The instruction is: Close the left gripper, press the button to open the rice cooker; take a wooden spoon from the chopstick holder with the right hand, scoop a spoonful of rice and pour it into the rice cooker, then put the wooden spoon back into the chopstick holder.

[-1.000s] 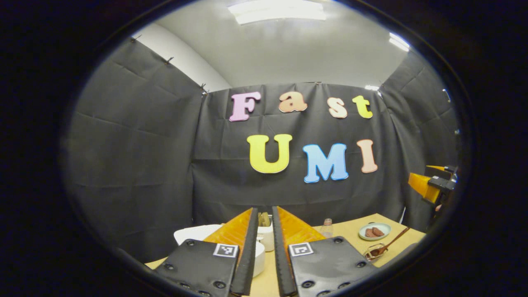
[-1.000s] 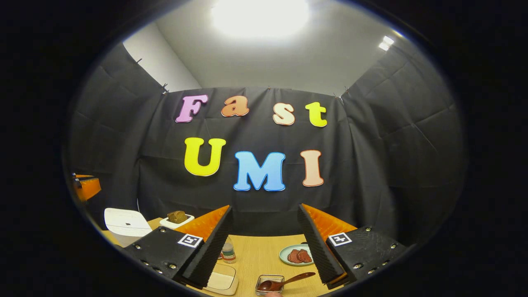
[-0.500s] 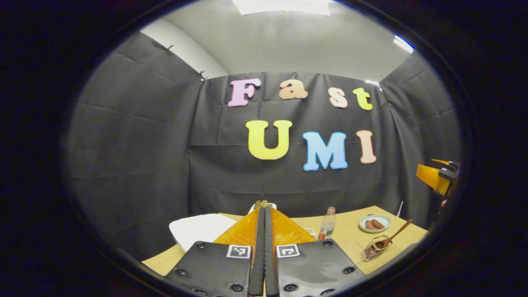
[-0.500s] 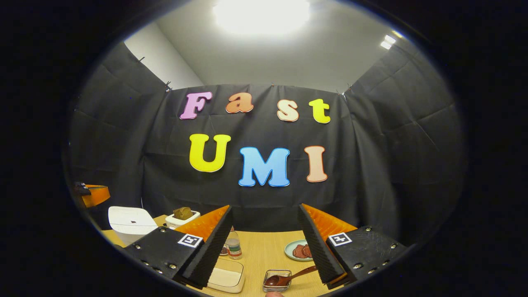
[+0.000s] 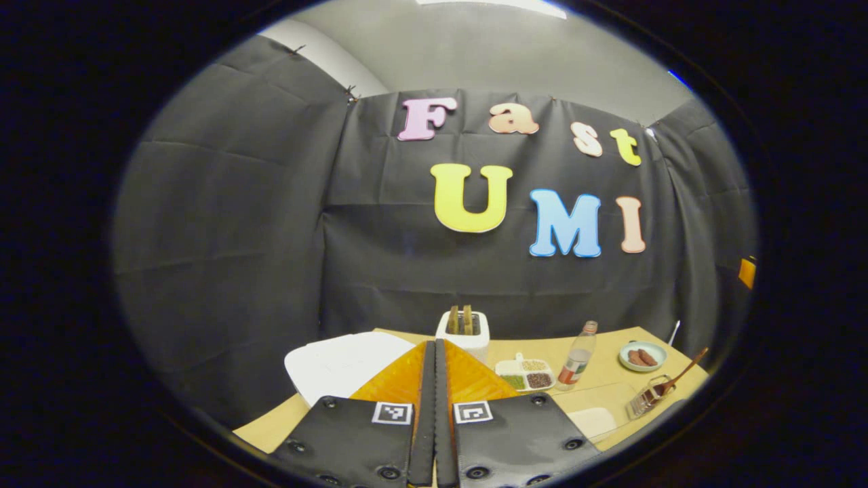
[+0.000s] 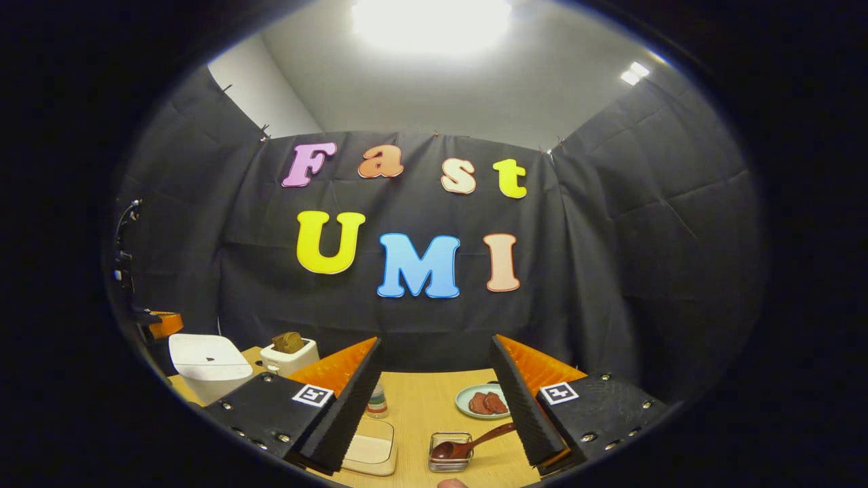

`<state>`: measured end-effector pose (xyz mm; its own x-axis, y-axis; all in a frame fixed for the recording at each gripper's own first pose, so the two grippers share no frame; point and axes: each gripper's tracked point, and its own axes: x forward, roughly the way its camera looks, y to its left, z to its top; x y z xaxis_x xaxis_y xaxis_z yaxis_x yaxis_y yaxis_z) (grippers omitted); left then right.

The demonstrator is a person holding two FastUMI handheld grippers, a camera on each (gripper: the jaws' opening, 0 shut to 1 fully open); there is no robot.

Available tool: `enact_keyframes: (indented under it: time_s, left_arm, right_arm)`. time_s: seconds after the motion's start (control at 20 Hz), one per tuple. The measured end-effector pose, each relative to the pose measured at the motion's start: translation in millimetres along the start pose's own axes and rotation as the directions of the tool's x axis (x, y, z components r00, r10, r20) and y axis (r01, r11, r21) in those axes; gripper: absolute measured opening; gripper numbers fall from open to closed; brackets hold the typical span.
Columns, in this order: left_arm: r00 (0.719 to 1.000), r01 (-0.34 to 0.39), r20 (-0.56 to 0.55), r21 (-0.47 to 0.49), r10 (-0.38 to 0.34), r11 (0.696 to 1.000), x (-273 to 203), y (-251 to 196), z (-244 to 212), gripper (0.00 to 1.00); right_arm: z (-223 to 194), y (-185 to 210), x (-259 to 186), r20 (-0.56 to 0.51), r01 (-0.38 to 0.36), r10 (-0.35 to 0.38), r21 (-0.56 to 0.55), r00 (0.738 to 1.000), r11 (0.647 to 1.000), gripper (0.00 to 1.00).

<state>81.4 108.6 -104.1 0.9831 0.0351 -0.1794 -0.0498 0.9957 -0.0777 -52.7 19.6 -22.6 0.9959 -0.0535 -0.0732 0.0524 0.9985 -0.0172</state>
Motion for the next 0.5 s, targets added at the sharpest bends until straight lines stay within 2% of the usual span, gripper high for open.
enact_keyframes:
  time_s: [0.2,0.5]
  left_arm:
    - [0.996,0.005,-0.085,-0.044,-0.008,0.999,31,18,-32,0.09]
    - [0.983,0.017,-0.181,-0.027,-0.021,0.999,57,30,-80,0.09]
  right_arm:
    - [2,-6,-8,-0.003,0.053,-0.053,-0.024,0.999,0.998,0.95]
    - [-1,-14,-17,-0.016,0.127,-0.127,-0.039,0.992,0.991,0.95]
